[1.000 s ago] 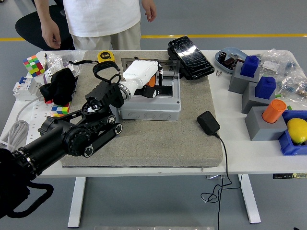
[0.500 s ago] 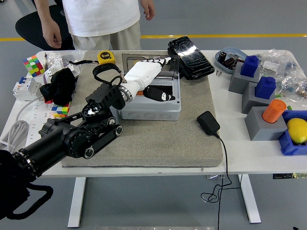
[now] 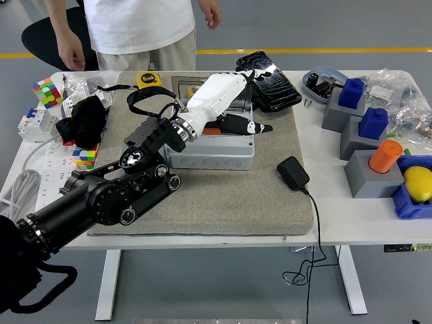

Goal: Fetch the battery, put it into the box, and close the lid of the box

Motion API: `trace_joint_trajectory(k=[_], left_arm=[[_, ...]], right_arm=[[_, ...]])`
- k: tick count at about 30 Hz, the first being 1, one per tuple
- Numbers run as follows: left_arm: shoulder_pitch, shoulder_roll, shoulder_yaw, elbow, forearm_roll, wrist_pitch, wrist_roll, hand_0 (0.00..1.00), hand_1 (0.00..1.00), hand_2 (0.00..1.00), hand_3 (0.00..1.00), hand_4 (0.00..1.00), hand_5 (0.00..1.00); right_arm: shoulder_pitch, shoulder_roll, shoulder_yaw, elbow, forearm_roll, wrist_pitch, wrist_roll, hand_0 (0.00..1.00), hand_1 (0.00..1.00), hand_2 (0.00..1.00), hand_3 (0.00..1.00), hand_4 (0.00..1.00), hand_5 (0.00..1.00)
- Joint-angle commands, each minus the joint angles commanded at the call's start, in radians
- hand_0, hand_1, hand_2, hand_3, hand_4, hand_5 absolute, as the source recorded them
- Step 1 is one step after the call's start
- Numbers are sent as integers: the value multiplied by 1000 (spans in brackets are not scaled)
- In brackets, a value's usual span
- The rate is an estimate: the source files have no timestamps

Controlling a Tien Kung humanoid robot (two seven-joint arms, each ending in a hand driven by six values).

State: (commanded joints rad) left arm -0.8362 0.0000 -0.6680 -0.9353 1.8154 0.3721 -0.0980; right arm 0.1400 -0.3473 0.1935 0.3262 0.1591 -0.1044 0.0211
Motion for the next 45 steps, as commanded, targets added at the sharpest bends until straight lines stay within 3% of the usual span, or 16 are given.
trace_joint_trajectory(k=[3,4,9,10,19,28,33,34,38,40,45], left_arm=[[-14,0,-29,26,23,-6,21,348,496,544,622,998,528],[-19,0,-38,36,31,-12,30,668,706,690,704,998,556],[-50,0,-68,88,57,-48,79,668,706,690,704,998,556],[-55,0,-72,97,63,-56,88,792,833,802,800,998,591],[-71,0,-74,149,84,-83,123,800,840,811,807,998,606],[-85,0,35,151,47,-132,175,782,815,743,748,998,621],[-79,0,70,106,32,-145,192,782,815,743,748,998,621],[-77,0,73,94,29,-146,195,715,788,718,733,998,628],[-64,0,85,36,21,-152,206,715,788,718,733,998,628],[-56,0,91,0,14,-161,221,670,770,700,724,998,633],[-33,0,109,-73,-5,-188,266,670,770,700,724,998,633]], right_arm=[[1,0,-2,0,0,0,0,576,626,655,555,957,477],[2,1,-2,1,0,0,0,575,625,654,554,958,478],[2,0,-6,1,2,0,0,575,625,654,554,958,478],[3,0,-7,0,2,0,0,578,625,654,555,958,479],[3,0,-6,1,3,1,-1,577,625,654,555,959,478],[3,-1,-1,1,-1,1,0,577,626,654,554,960,480],[0,-2,3,0,-2,1,1,577,626,654,554,960,480],[0,-2,4,0,-3,1,1,577,626,654,554,961,480],[-2,-2,10,0,-4,2,1,577,626,654,554,961,480],[-4,-2,11,-1,-4,2,1,577,626,654,554,962,480],[-5,-2,15,-1,-7,1,1,577,626,654,554,962,480]])
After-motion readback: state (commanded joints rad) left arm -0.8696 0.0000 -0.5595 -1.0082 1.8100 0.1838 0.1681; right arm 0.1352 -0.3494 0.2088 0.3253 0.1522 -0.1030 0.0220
